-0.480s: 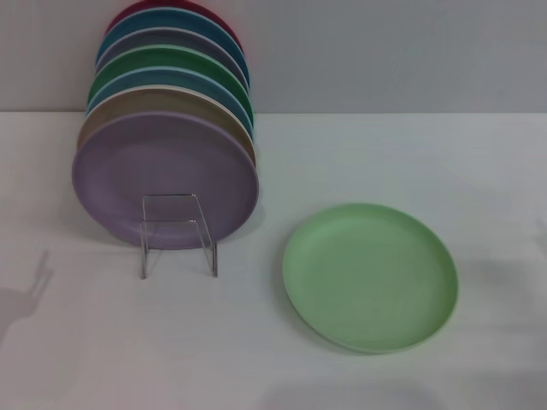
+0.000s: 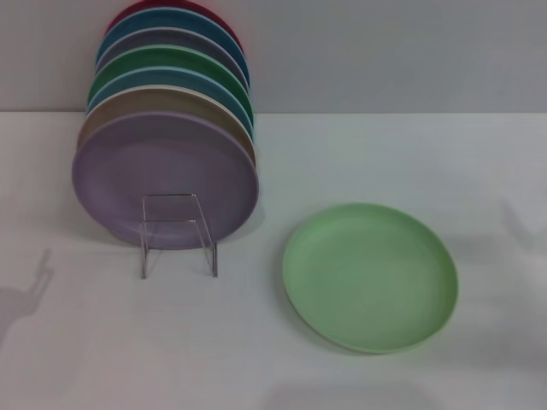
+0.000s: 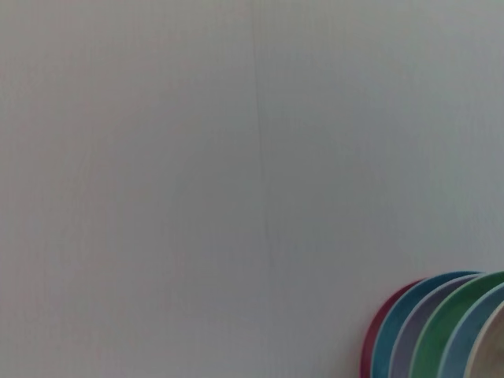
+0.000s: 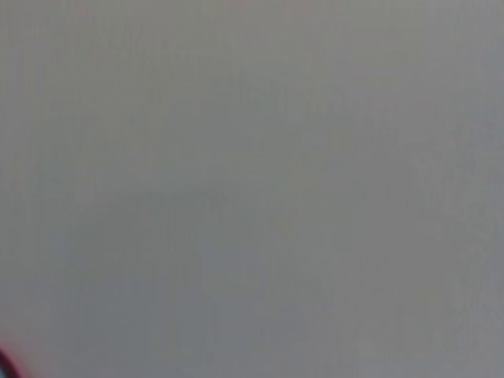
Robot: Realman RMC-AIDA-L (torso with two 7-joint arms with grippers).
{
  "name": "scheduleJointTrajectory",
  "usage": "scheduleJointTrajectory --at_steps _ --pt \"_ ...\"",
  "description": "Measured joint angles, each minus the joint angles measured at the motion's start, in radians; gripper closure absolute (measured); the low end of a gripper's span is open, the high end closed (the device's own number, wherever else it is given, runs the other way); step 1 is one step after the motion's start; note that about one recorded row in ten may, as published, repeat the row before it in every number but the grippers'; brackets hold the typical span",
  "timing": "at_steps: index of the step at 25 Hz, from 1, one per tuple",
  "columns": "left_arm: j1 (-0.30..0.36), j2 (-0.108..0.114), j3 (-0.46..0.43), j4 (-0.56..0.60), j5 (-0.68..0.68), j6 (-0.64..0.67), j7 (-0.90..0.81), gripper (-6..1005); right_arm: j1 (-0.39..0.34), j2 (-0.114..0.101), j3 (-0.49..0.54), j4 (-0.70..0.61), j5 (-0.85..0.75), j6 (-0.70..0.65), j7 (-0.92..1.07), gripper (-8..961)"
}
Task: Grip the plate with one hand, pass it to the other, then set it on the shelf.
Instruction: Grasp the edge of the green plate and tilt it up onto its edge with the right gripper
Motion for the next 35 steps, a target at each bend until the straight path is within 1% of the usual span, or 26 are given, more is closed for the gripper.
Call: scheduleJointTrajectory --at_steps 1,4,5,6,7,8,9,10,11,13,14,15,16,17,18,20,21,22,23,27,28,30,31,32,35 --pt "0.000 0.000 0.000 0.000 0.000 0.000 0.000 199 0.000 0.000 0.000 0.000 0.000 0.000 0.000 140" --pt "-0.004 0.000 0.000 -0.002 0.000 0.000 0.000 199 -0.018 0.004 -0.119 0.212 -0.070 -0.194 0.216 140" --pt "-0.007 0.000 0.000 -0.001 0.000 0.000 0.000 199 -0.043 0.000 -0.235 0.366 -0.115 -0.323 0.394 141" --pt "-0.007 0.000 0.000 -0.001 0.000 0.000 0.000 199 -0.043 0.000 -0.235 0.366 -0.115 -0.323 0.394 141" --pt "-0.008 0.000 0.000 0.000 0.000 0.000 0.000 199 -0.071 -0.003 -0.330 0.529 -0.206 -0.451 0.590 141" --pt "-0.008 0.000 0.000 0.000 0.000 0.000 0.000 199 -0.071 -0.003 -0.330 0.529 -0.206 -0.451 0.590 141" --pt "-0.009 0.000 0.001 0.000 0.000 0.000 0.000 199 -0.084 -0.004 -0.368 0.610 -0.281 -0.512 0.699 141" --pt "-0.011 0.000 0.001 0.000 0.000 0.000 0.000 199 -0.100 -0.005 -0.415 0.748 -0.457 -0.583 0.935 141" --pt "-0.011 0.000 0.001 0.000 0.000 0.000 0.000 199 -0.100 -0.005 -0.415 0.748 -0.457 -0.583 0.935 141" --pt "-0.012 0.000 0.001 0.000 0.000 0.000 0.000 200 -0.100 -0.007 -0.435 0.847 -0.626 -0.588 1.142 141" --pt "-0.012 0.000 0.002 -0.001 0.000 0.000 0.000 200 -0.093 -0.008 -0.436 0.889 -0.730 -0.560 1.263 141" --pt "-0.013 0.000 0.005 -0.004 0.000 0.000 0.000 200 -0.068 -0.011 -0.433 0.966 -0.928 -0.492 1.488 141" --pt "-0.014 0.000 0.009 -0.006 0.000 0.000 0.000 200 -0.068 -0.011 -0.433 0.966 -0.928 -0.492 1.488 141" --pt "-0.016 0.000 0.012 -0.007 0.000 0.001 0.000 200 -0.037 -0.012 -0.429 1.029 -1.125 -0.420 1.701 142" --pt "-0.016 0.000 0.012 -0.007 0.000 0.001 0.000 200 -0.037 -0.012 -0.429 1.029 -1.125 -0.420 1.701 142" --pt "-0.018 0.000 0.016 -0.007 0.000 0.001 0.000 200 0.000 -0.016 -0.425 1.066 -1.284 -0.348 1.868 142" --pt "-0.019 0.000 0.017 -0.007 0.000 0.002 0.000 200 0.024 -0.018 -0.420 1.076 -1.342 -0.305 1.931 142" --pt "-0.020 0.000 0.019 -0.007 0.000 0.003 0.000 200 0.078 -0.026 -0.398 1.070 -1.423 -0.227 1.993 142" --pt "-0.021 0.000 0.023 -0.007 0.000 0.005 0.000 200 0.078 -0.026 -0.398 1.070 -1.423 -0.227 1.993 145" --pt "-0.022 0.000 0.028 -0.008 0.000 0.008 0.000 200 0.194 -0.035 -0.319 0.987 -1.537 -0.090 2.015 156" --pt "-0.022 0.000 0.028 -0.008 0.000 0.008 0.000 200 0.194 -0.035 -0.319 0.987 -1.537 -0.090 2.015 159" --pt "-0.021 0.000 0.031 -0.008 0.000 0.009 0.000 200 0.224 -0.038 -0.321 0.958 -1.600 -0.085 2.031 164" --pt "-0.021 0.000 0.031 -0.008 0.000 0.009 0.000 200 0.224 -0.038 -0.321 0.958 -1.600 -0.085 2.031 167" --pt "-0.021 0.000 0.032 -0.009 0.000 0.009 0.000 200 0.239 -0.035 -0.322 0.943 -1.637 -0.089 2.038 170" --pt "-0.021 0.000 0.033 -0.009 0.000 0.010 0.000 200 0.259 -0.031 -0.326 0.913 -1.657 -0.096 2.039 178"
